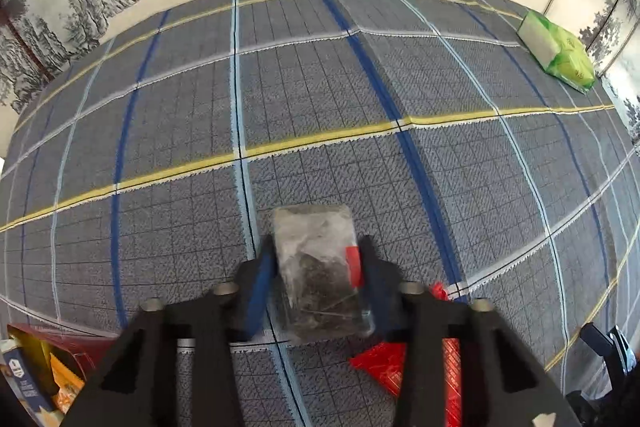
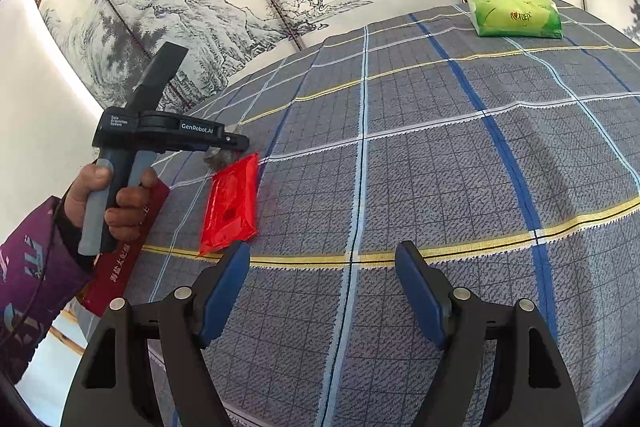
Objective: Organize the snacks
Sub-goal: 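Grasp the clear dark-filled bag with the left gripper while the right moves toward the red packet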
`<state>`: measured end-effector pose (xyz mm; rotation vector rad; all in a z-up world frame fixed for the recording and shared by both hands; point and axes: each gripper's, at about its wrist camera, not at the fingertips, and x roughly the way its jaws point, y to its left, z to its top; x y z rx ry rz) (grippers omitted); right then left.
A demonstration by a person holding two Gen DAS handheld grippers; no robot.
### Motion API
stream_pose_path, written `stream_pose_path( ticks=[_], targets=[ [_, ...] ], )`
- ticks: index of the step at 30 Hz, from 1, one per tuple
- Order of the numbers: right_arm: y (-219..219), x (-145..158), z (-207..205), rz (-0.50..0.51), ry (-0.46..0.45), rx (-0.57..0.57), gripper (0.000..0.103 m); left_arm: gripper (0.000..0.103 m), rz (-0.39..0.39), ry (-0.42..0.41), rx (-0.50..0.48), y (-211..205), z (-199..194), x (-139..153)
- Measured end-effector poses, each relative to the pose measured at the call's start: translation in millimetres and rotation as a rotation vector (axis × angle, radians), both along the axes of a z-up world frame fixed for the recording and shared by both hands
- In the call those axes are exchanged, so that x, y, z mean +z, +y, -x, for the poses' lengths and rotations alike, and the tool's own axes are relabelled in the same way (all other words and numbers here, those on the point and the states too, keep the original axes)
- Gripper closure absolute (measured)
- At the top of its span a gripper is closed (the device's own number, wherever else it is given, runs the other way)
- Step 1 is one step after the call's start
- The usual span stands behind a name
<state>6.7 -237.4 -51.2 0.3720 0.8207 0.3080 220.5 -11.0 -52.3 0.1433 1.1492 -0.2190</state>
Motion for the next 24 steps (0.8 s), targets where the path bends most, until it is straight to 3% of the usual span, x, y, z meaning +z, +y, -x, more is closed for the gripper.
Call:
stream_pose_path(
  ticks=[4,13,24],
  targets=[
    [-0.1,-0.2,-0.6,-0.001,0.0,0.0,0.027,0.072,-0.001,-0.018,0.015,2.2,11.3,1.8],
    [-0.2,-1.0,-2.5,0.004,0.0,0.001,0.026,0.072,0.04,-0.177,0.032,21.5,104.1,55.0],
    [6.3,0.2,-2.7,0.076,0.004,-0.002,0.026,0.072,0.085,-0.269,0.087,63.7,183.9,89.6]
  ],
)
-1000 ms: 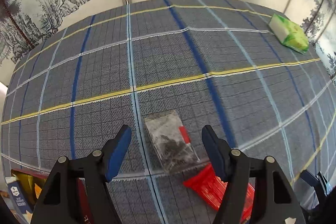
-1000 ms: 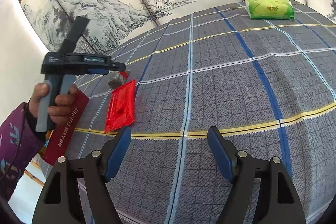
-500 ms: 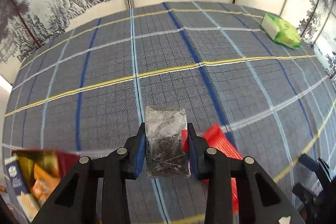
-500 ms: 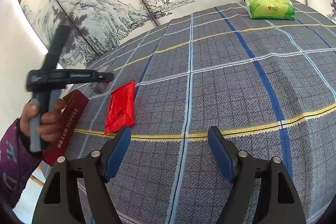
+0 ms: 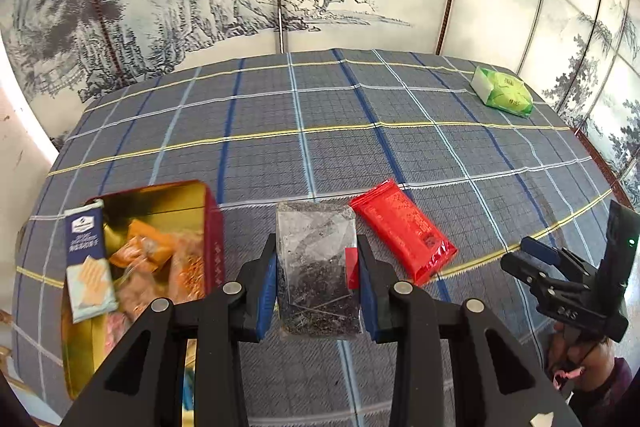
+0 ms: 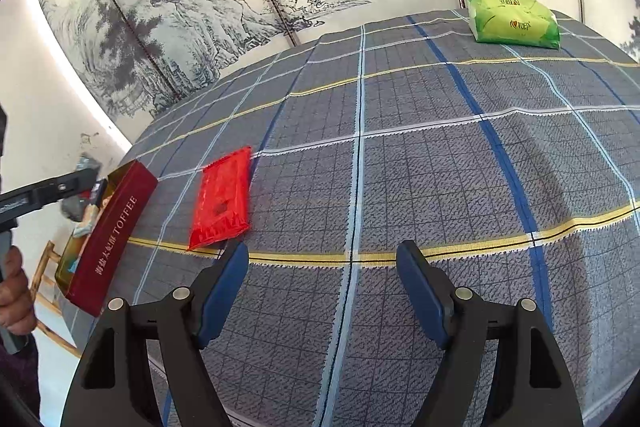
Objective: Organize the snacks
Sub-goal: 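Grasp the clear dark-filled bag with the left gripper while the right moves toward the red packet, then lift the dark-filled bag with the left gripper while the right grasps the red packet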
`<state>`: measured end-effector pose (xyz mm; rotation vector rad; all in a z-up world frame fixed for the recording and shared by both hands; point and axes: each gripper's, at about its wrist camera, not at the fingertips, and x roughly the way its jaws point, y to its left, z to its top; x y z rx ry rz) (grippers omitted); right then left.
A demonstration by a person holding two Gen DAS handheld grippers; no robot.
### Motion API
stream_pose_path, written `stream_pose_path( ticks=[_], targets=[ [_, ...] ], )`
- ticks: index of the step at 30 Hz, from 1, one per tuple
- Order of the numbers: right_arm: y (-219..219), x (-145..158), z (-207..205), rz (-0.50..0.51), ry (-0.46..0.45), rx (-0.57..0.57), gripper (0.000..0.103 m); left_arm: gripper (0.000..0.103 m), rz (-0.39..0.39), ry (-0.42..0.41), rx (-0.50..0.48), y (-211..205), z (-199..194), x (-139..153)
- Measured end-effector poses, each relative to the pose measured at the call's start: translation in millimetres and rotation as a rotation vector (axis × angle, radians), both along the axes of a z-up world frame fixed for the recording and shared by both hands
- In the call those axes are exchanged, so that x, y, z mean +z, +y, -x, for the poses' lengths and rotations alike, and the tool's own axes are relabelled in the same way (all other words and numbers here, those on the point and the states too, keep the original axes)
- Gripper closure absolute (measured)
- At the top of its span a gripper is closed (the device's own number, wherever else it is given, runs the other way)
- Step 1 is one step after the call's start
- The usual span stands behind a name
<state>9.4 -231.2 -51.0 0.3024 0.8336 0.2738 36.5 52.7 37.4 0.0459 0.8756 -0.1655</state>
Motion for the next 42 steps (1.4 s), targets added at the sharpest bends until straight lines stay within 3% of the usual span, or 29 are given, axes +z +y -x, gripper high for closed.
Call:
stream_pose_path(
  ticks=[11,17,21,28,37,42],
  targets=[
    [12.5,1.2,0.2,0.096,0.009,0.008,0.023,0.072,0.027,-0.059,0.037,51.5,44.6,10.0],
    [34.6,2.2,-3.5,0.25,0.028,0.007,0.019,0.072,0.038,-0.081,0.038,71.3,59.5,10.6],
    [40.2,14.2,4.0,0.15,-0.027,-0.005,0.019,0.072,0.036,-0.095,0.044,83.0,66.5,11.2],
    [97.6,25.9,-12.6,0.231,-0.043,0.15,0.019,0.072,0.042,-0.088,0.062,97.4,71.3,7.0],
    [125.9,4.8,-57.0,0.309,0.036,0.183,0.02,0.071,0.041,-0.088,0.065,98.6,72.1,5.2],
    [135.6,0.8,-68.1,0.354,0.043,0.195,0.026,0.071,0.043,-0.083,0.069,102.2,70.4,2.6]
  ],
)
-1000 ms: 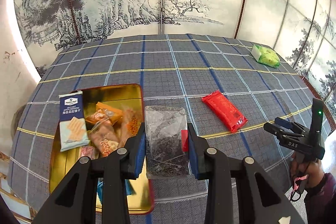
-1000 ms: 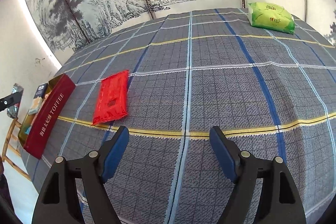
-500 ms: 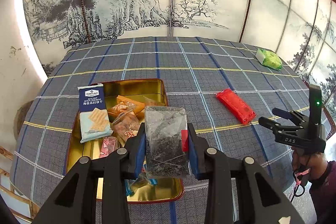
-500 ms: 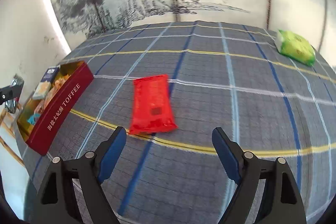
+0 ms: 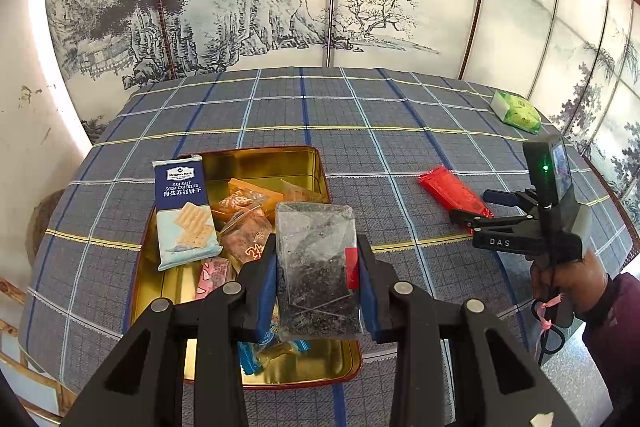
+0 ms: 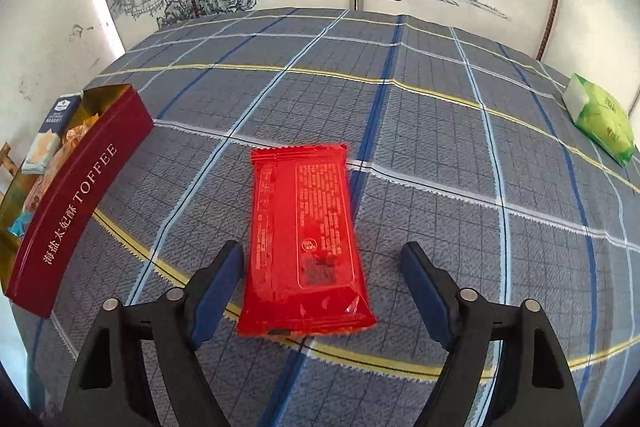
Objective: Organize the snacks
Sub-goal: 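Lift the dark-filled bag with the left gripper while the right grasps the red packet, then lower the dark-filled bag into the tin and open the left gripper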
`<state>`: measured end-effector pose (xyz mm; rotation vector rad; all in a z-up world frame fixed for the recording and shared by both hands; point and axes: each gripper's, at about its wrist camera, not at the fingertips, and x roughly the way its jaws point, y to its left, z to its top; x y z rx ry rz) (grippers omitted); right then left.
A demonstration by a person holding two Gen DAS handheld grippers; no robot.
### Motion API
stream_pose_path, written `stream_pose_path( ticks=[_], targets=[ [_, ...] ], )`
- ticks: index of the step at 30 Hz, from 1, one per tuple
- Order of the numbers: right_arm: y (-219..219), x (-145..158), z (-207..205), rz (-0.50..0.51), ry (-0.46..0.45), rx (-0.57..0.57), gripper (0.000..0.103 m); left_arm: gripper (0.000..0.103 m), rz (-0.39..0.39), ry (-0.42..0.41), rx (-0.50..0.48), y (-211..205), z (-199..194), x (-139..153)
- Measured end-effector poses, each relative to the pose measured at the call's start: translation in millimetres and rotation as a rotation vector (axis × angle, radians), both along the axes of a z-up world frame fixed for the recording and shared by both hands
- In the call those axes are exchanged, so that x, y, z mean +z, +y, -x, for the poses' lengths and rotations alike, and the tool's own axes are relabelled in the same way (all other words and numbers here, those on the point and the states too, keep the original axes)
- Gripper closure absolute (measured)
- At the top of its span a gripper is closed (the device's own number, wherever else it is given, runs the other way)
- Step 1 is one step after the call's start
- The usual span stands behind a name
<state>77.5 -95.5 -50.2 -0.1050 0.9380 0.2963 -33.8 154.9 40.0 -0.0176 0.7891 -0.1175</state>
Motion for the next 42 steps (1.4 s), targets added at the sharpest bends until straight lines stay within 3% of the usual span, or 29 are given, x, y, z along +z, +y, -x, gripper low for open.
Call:
stream_pose_path(
  ticks=[12,15,26,42],
  targets=[
    [14.7,2.2,-1.0,0.038,-0.015,0.036,0.058,0.071,0.004,0.003,0.001,4.0,-2.2,-1.3],
    [18.6,3.4,2.8,0.038,-0.014,0.038,0.059,0.071,0.006,0.002,0.007,7.0,-1.3,-2.2],
    [41.7,10.7,35.5,-0.105,-0.045,0.054,0.06,0.071,0.001,0.007,0.035,15.6,3.0,-5.2],
    [36.0,6.0,32.3,-0.115,-0.027,0.013,0.06,0.071,-0.012,0.002,0.064,26.8,1.8,-13.2]
  ],
)
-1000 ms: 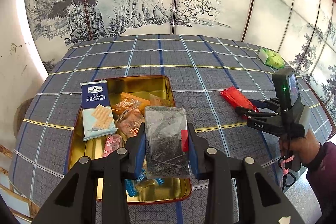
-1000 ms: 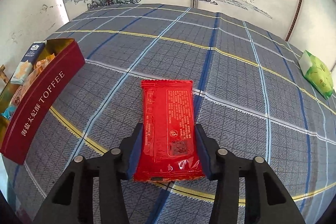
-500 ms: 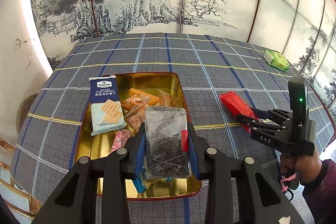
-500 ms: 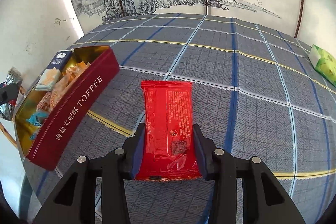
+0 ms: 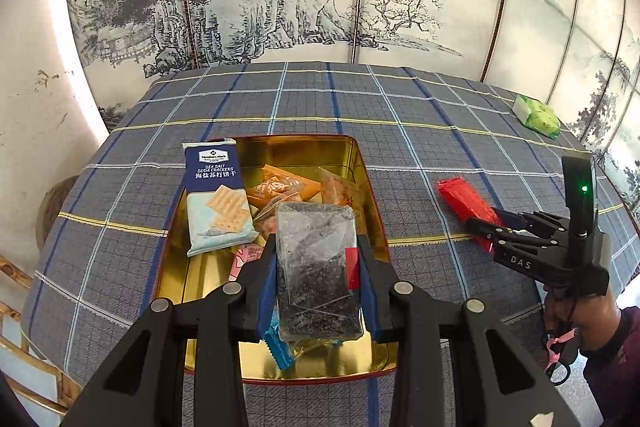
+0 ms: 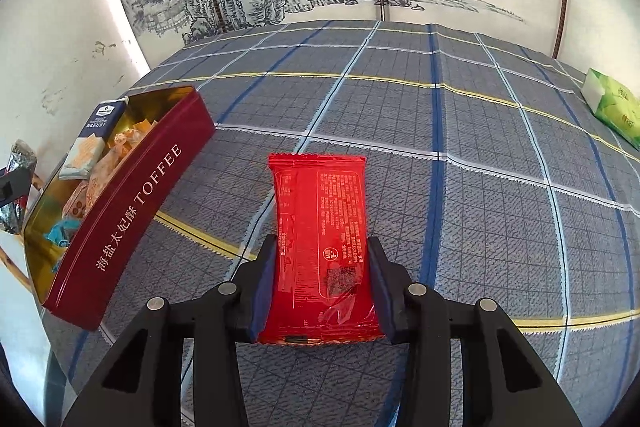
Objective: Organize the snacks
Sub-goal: 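Lower the dark-filled bag into the tin and open the left gripper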
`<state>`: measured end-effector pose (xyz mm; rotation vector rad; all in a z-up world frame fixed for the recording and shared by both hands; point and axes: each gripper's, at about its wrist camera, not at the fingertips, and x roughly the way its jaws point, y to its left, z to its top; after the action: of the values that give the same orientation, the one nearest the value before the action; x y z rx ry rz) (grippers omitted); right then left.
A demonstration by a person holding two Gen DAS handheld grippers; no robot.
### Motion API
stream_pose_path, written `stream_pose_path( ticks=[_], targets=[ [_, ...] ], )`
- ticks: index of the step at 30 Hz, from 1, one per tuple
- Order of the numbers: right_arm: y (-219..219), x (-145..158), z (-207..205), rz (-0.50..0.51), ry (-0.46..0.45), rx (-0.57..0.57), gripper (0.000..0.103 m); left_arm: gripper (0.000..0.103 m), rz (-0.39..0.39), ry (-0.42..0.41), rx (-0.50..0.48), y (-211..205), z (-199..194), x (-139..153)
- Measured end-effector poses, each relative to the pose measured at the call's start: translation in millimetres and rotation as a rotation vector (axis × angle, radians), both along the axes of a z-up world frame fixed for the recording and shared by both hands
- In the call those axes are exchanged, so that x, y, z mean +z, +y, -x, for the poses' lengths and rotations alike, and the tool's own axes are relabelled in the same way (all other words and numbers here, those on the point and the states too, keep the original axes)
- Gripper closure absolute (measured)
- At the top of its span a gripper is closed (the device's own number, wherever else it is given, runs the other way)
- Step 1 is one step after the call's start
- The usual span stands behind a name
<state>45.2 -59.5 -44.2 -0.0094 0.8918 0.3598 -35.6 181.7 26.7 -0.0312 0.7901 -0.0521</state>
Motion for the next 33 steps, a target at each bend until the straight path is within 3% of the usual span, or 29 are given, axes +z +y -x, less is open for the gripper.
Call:
stream_pose_path(
  ticks=[33],
  targets=[
    [0.5,-1.7,-2.6,0.008,0.003,0.002,0.059,0.071,-0.018,0.023,0.035,25.1,-12.5,-32.9]
  ],
)
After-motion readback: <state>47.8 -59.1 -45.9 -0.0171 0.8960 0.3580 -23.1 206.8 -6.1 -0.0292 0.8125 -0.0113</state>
